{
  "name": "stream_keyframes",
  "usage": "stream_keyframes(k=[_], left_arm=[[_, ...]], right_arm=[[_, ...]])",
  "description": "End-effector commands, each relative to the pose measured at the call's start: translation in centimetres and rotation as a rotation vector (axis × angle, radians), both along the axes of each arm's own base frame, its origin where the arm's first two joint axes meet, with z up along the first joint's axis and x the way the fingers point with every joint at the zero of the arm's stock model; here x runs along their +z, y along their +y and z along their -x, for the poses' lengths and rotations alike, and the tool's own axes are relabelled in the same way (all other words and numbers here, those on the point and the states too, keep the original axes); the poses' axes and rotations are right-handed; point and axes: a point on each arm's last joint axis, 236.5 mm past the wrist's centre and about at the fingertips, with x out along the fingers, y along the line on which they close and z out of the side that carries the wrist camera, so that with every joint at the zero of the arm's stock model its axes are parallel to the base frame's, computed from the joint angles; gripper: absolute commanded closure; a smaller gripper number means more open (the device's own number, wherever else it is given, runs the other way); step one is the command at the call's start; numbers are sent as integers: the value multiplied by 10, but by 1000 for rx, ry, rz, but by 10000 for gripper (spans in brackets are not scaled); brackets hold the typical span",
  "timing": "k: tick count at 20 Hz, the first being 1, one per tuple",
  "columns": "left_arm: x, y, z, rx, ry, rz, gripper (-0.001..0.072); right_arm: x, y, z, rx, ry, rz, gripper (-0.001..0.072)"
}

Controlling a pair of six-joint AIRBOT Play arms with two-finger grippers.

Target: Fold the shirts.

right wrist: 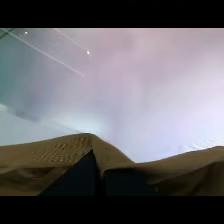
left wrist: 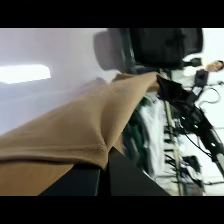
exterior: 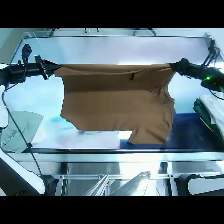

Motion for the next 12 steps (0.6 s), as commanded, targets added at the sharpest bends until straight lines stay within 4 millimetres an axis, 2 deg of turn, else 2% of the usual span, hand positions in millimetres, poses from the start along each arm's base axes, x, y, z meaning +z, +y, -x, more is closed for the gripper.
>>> stream_keyframes(k=[1, 4, 7, 9, 12], left_arm=[[-20, 10, -31, 65, -31, -106, 697], [-43, 11, -27, 75, 29, -116, 696], [-79, 10, -15, 73, 95, -135, 696], [-107, 12, 0, 43, 160, -193, 696], [-136, 11, 26, -12, 252, -242, 697]], right_arm=[[-32, -8, -14, -28, 30, 23, 687], [-50, -8, -9, 6, 57, 67, 686], [-78, 4, 4, 90, 117, 91, 686], [-96, 11, 15, 144, 162, 95, 687], [-119, 10, 37, 200, 266, 137, 686]])
